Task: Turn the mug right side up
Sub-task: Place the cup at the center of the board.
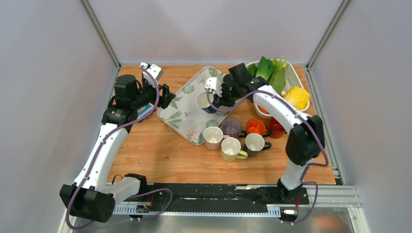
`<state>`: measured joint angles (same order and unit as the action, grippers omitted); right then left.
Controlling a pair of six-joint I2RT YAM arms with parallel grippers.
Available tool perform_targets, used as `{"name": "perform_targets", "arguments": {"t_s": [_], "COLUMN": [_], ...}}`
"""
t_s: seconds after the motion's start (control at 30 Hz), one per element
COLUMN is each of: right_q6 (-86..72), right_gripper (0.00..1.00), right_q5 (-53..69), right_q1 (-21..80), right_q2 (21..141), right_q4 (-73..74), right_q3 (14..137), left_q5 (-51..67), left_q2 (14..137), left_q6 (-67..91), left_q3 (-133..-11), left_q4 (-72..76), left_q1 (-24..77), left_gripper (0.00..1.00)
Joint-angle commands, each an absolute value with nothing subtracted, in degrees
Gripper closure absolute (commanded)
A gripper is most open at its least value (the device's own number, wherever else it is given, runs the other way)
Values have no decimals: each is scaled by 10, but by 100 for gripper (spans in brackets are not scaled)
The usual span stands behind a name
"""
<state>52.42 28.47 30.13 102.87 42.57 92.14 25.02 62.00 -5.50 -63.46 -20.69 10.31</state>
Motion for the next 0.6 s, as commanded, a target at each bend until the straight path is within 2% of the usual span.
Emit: {"name": "perform_targets", "arguments": {"t_s": [0.0,0.13,0.37,0.57], "right_q6": [520,498,428,394], "right_gripper": [100,100,100,100], "right_q5": [320,371,385,378], "right_q1": [256,213,173,76], "right_q2": [871,796,752,630], "right_q4": [355,290,269,306], "right_q3": [855,765,738,701], "left_q5": [288,296,319,311], "left_q2": [628,653,686,691], "left_q6": [-54,-40,-24,-22], "left_q3": [-629,-624,-635,-626], "left_q4": [-154,-125,-113,-101], "left_q1": [101,101,100,100], "left_gripper": [25,26,27,28]}}
